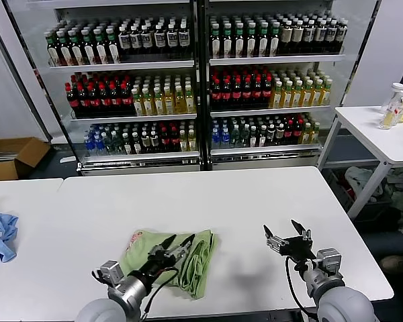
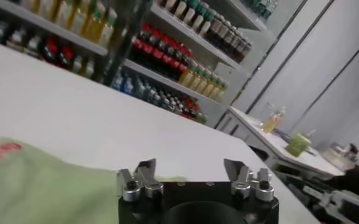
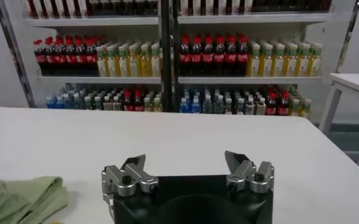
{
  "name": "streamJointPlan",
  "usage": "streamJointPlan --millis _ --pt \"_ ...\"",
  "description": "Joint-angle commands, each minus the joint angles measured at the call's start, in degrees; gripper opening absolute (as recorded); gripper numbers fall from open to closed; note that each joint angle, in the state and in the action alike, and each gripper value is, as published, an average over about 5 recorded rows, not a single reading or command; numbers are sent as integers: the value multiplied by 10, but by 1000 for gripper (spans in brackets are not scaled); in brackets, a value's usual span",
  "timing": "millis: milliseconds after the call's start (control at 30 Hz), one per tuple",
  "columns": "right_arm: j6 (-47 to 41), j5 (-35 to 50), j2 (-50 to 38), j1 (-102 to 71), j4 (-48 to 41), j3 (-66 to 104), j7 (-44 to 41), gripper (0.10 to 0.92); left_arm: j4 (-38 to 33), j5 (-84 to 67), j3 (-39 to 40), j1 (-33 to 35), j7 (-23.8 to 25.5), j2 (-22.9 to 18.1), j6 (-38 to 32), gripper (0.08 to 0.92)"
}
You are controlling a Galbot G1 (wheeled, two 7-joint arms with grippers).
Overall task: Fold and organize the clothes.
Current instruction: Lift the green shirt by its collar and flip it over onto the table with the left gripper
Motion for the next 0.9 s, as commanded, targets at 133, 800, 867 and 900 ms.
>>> streamJointPlan --millis 133,800,867,900 --pt "1 -1 7 3 -4 0 -1 823 50 73 -141 24 -62 61 -3 815" --pt "1 1 -1 -3 3 10 -2 823 102 -11 -101 13 -44 42 77 823" --pt "1 1 -2 -3 3 11 -2 823 107 -26 -102 11 -46 41 77 822" --pt "2 1 -2 -3 4 11 -2 823 109 -34 -102 10 -46 41 77 816"
